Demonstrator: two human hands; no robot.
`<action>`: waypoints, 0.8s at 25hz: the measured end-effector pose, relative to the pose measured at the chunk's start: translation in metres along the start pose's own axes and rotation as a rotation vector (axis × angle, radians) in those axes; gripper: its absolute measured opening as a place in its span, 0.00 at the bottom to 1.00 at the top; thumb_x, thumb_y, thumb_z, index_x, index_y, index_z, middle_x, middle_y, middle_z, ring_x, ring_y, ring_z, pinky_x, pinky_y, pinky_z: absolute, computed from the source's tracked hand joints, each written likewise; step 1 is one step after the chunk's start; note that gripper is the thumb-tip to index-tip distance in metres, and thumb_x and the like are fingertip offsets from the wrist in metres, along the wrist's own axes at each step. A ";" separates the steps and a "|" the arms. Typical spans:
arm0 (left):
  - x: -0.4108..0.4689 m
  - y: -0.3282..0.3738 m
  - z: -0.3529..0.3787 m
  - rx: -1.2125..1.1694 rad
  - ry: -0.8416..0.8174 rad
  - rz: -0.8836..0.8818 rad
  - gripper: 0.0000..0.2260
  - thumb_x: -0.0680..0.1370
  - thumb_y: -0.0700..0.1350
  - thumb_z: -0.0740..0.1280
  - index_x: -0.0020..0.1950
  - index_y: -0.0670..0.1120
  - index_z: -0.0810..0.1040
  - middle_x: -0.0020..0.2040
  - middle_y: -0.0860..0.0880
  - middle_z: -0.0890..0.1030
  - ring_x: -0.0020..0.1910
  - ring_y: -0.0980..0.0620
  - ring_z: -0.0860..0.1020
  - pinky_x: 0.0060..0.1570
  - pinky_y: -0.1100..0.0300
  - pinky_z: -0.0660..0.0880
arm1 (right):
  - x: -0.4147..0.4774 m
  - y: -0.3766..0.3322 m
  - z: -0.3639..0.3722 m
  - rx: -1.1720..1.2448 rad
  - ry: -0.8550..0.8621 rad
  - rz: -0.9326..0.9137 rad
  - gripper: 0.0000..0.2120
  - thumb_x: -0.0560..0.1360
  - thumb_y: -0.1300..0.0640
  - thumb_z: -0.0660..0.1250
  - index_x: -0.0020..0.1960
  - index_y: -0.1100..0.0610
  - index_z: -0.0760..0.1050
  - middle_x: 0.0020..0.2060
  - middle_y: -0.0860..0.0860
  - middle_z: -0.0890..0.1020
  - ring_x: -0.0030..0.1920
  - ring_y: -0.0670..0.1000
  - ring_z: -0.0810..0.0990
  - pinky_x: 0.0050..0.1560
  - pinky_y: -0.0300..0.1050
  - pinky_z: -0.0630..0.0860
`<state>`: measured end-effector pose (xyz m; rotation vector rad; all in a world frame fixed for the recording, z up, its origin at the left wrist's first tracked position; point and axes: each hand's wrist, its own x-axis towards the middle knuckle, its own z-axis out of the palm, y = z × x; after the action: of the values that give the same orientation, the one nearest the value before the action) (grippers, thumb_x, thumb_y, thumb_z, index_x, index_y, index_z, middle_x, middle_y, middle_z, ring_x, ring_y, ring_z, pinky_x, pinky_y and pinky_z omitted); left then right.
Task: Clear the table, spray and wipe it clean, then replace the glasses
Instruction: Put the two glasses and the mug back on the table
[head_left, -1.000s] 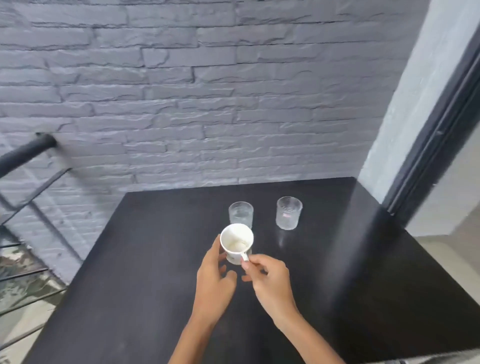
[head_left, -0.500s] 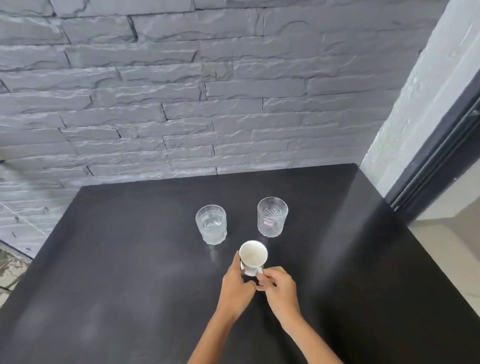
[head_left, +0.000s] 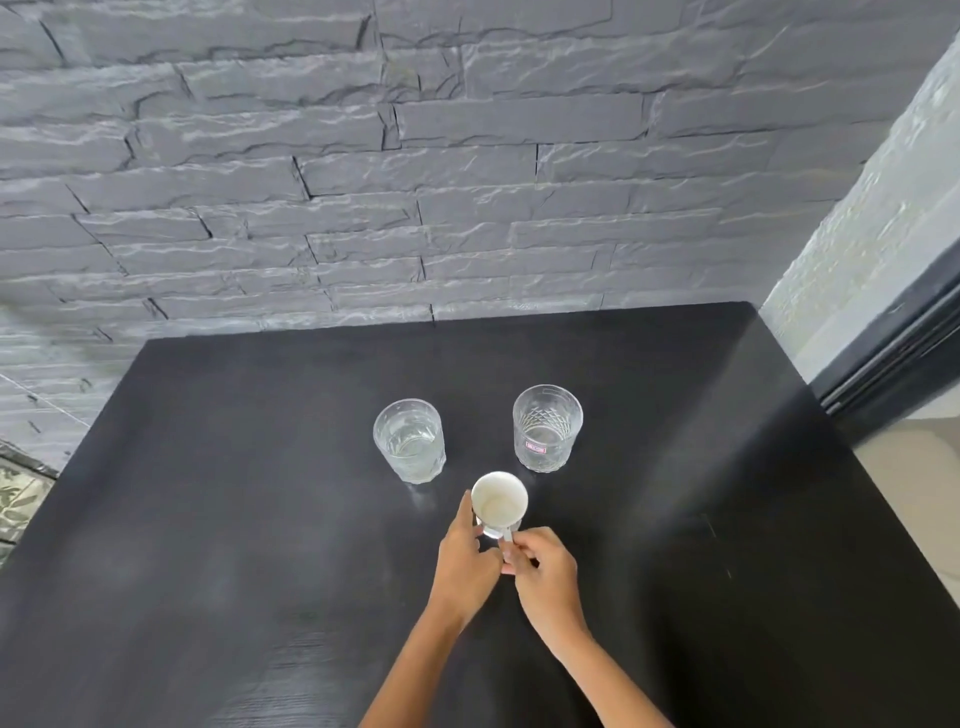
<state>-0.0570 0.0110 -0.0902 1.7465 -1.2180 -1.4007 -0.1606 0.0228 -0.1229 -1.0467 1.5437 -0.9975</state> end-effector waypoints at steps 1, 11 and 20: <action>0.001 0.000 0.001 0.005 0.005 -0.002 0.28 0.69 0.32 0.62 0.61 0.59 0.69 0.50 0.56 0.80 0.44 0.67 0.78 0.37 0.75 0.74 | 0.000 0.000 -0.001 -0.015 -0.009 -0.005 0.04 0.75 0.67 0.67 0.46 0.65 0.80 0.43 0.58 0.77 0.39 0.51 0.81 0.41 0.38 0.81; -0.033 -0.012 -0.005 0.053 0.027 -0.053 0.37 0.73 0.31 0.58 0.78 0.47 0.47 0.76 0.50 0.61 0.73 0.51 0.64 0.64 0.65 0.62 | -0.027 -0.010 -0.005 -0.114 0.173 -0.122 0.06 0.72 0.59 0.72 0.47 0.54 0.77 0.45 0.48 0.78 0.41 0.46 0.78 0.39 0.28 0.73; -0.118 -0.067 -0.065 -0.016 0.259 0.056 0.34 0.74 0.31 0.58 0.78 0.48 0.52 0.76 0.50 0.62 0.73 0.53 0.64 0.65 0.67 0.63 | -0.111 -0.031 0.054 -0.168 0.110 -0.462 0.06 0.72 0.66 0.70 0.48 0.58 0.79 0.44 0.48 0.77 0.46 0.44 0.77 0.42 0.36 0.74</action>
<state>0.0216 0.1390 -0.0804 1.8036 -1.1021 -1.1085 -0.0866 0.1142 -0.0733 -1.5348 1.5262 -1.2690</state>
